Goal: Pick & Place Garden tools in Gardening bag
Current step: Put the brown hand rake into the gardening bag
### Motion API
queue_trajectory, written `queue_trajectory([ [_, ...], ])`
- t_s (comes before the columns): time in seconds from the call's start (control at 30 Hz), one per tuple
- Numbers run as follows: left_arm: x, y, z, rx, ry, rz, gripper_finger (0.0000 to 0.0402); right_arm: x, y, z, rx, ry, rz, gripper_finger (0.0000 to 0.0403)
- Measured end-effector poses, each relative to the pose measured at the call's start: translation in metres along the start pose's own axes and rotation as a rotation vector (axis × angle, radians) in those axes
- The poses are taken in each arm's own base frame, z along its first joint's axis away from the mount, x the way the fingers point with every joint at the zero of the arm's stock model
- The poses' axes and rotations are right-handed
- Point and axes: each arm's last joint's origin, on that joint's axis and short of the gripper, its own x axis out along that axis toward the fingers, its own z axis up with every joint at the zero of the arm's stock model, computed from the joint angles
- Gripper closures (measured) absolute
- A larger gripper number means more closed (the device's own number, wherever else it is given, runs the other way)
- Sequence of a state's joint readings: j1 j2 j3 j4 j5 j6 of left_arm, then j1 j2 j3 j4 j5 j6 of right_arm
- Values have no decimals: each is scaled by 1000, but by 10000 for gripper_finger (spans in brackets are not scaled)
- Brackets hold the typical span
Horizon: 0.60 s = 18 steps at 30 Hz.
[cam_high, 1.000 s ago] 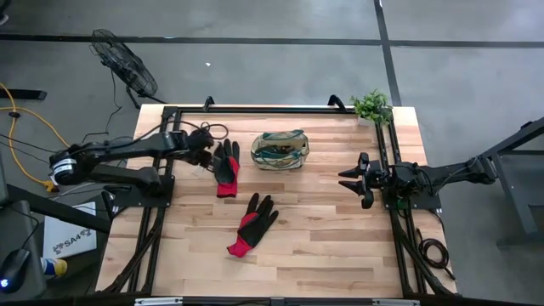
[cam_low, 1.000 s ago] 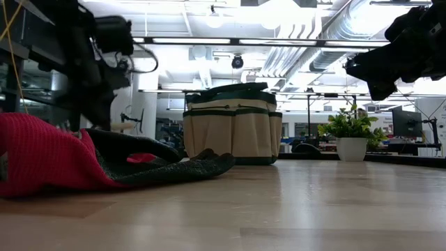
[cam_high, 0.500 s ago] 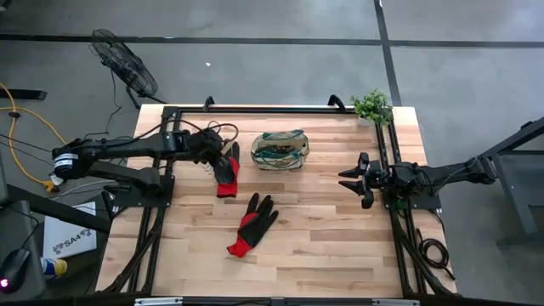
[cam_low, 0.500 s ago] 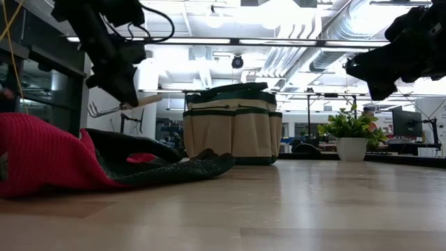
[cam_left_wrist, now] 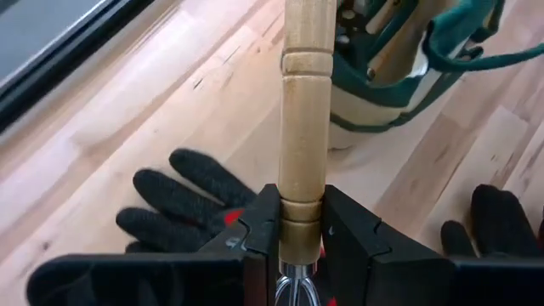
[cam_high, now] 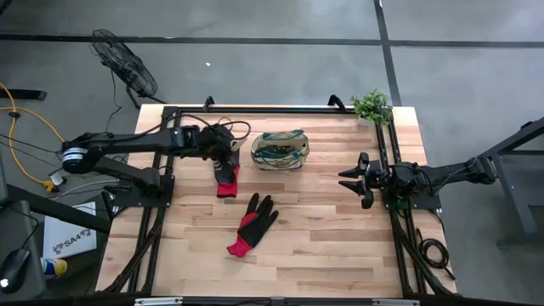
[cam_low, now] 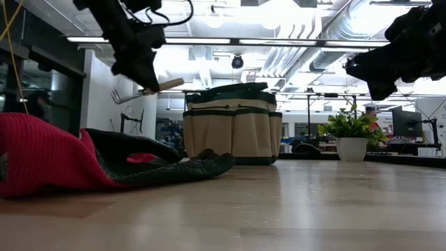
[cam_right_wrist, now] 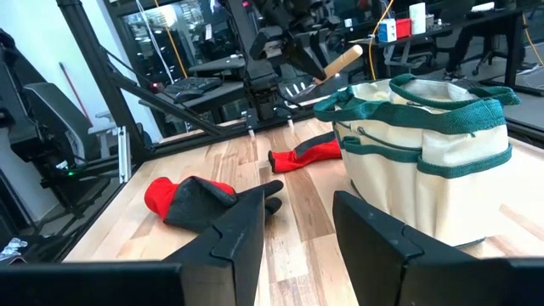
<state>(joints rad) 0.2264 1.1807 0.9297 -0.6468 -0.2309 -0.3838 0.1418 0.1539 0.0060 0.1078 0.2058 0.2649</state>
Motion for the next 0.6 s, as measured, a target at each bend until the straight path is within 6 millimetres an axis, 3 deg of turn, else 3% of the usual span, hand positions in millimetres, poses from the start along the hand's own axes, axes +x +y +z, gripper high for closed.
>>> queue_trajectory([
  [0.6,6,-22,52,278,-90,94,343,0,0,0,0,0,0,268],
])
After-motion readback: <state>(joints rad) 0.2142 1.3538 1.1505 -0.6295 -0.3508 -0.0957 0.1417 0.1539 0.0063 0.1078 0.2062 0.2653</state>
